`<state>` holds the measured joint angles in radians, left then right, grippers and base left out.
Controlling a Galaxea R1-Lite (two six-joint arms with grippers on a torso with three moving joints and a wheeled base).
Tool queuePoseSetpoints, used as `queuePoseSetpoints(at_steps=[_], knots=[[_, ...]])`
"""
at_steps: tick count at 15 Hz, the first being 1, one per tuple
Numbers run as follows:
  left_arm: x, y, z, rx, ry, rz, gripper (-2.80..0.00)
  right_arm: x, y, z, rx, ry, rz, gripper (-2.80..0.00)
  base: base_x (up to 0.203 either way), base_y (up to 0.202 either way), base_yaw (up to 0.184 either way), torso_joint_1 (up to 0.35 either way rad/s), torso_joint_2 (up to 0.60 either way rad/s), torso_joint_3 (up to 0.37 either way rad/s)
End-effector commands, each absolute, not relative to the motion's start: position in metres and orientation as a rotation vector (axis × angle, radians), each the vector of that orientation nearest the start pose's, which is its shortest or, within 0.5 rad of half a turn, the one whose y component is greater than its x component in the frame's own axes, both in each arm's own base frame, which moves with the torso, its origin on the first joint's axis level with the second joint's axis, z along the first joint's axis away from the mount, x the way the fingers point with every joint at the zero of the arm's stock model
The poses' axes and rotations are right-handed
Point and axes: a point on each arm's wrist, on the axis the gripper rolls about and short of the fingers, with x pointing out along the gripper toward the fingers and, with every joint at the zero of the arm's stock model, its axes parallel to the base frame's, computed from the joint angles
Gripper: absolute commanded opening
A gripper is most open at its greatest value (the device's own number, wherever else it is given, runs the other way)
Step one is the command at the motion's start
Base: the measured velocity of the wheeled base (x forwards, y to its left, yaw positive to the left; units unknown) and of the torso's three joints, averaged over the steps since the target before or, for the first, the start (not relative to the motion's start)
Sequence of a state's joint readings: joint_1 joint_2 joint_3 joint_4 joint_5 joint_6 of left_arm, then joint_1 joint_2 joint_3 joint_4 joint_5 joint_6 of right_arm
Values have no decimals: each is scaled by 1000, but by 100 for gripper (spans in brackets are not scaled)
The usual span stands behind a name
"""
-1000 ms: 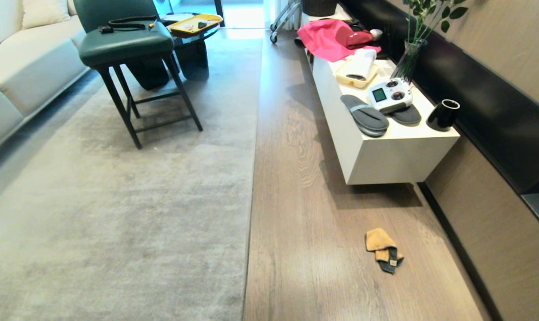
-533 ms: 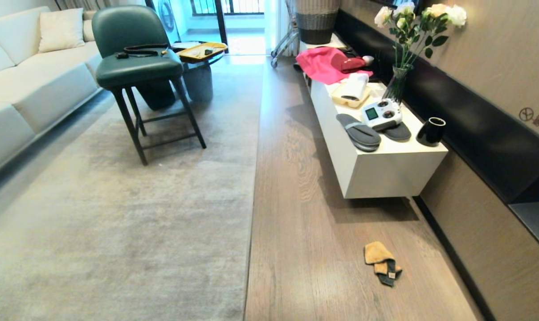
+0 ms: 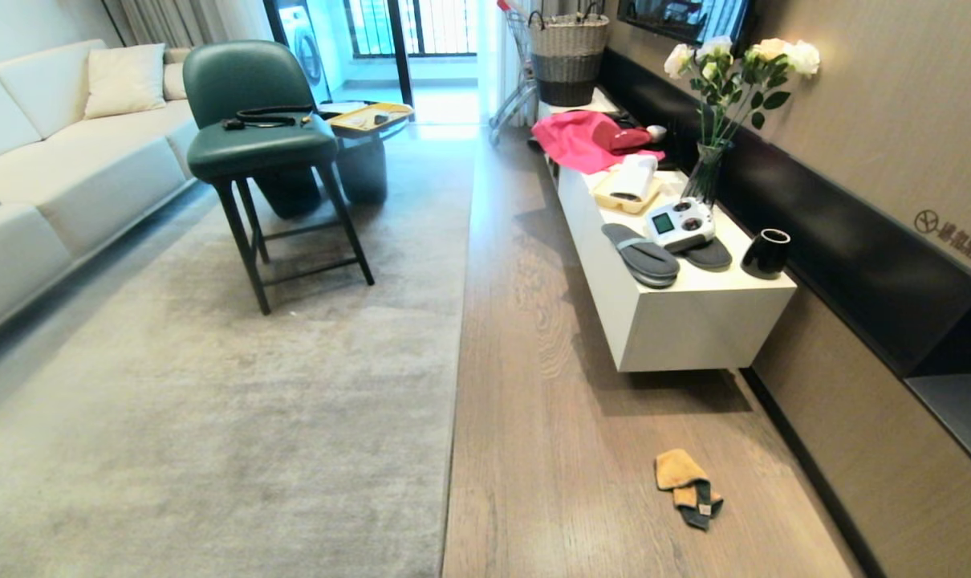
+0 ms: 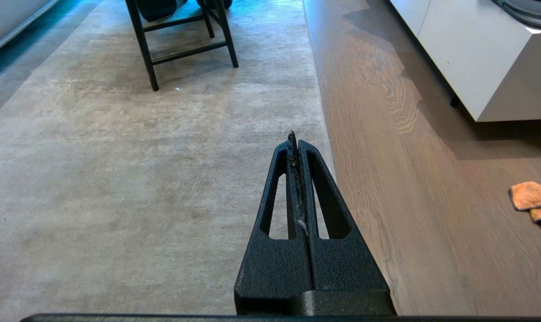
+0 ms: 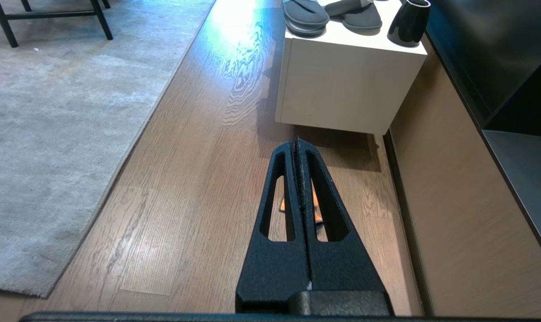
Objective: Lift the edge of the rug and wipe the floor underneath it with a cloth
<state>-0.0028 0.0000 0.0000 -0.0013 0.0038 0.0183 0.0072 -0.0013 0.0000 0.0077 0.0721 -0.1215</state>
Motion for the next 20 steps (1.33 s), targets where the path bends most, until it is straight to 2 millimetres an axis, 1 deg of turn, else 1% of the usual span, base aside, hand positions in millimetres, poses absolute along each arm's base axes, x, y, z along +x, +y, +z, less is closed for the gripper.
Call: queuePoseSetpoints(at_steps=[1,20], knots=[[-23,0,76,18,-2,3,-280,-23,1,75,-122,3,80,-280,0,0,0,0,0,0],[-23,0,76,18,-2,3,-280,-23,1,75,-121,1,80,-280,0,0,0,0,0,0]])
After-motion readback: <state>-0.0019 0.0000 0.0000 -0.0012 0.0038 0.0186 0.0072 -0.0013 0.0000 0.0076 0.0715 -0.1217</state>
